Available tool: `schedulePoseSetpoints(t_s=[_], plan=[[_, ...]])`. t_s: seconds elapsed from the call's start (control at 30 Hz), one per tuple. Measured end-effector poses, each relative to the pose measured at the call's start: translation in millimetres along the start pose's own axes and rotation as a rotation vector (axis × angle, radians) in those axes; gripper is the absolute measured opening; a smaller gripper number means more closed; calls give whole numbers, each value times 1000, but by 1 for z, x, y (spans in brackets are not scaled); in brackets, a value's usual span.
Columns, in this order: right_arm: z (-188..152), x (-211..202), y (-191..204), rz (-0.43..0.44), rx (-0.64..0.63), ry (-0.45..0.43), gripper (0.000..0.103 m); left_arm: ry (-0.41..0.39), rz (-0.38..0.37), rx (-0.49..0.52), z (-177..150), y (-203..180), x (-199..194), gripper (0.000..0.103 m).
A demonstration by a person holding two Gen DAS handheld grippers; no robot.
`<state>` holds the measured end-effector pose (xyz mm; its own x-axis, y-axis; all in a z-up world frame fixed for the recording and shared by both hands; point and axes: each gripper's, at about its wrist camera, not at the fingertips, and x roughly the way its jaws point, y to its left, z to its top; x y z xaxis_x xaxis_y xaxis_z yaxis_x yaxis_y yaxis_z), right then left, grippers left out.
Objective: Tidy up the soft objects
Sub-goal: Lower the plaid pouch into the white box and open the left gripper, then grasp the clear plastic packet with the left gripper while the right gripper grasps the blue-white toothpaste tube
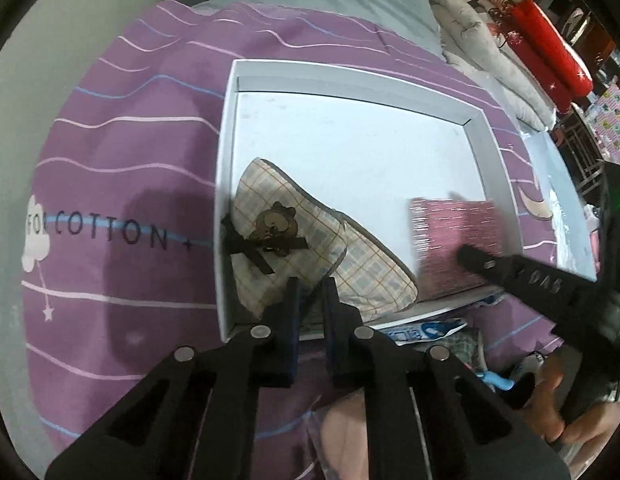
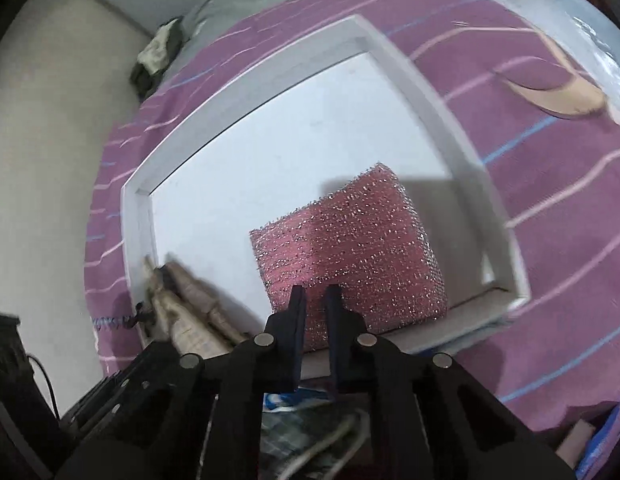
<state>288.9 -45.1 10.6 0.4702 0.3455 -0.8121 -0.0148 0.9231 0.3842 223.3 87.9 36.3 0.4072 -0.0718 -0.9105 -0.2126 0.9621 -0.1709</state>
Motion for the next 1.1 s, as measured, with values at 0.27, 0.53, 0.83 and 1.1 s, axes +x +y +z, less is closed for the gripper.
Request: schedulePoseSetpoints(t_s=[0.27, 0.53, 0.83, 1.1], plan=[[3, -8, -22, 40, 39, -6, 7, -15, 73, 23, -5, 1, -2, 13], [-14, -43, -14, 133, -15, -23, 11, -129, 14, 43, -25, -12, -40, 44], [-32, -84, -13, 229, -31, -43, 35, -218, -64, 21, -47, -13, -80, 46], [-47, -85, -9, 288, -9, 21, 42, -172, -30, 118, -85, -14, -85, 46]])
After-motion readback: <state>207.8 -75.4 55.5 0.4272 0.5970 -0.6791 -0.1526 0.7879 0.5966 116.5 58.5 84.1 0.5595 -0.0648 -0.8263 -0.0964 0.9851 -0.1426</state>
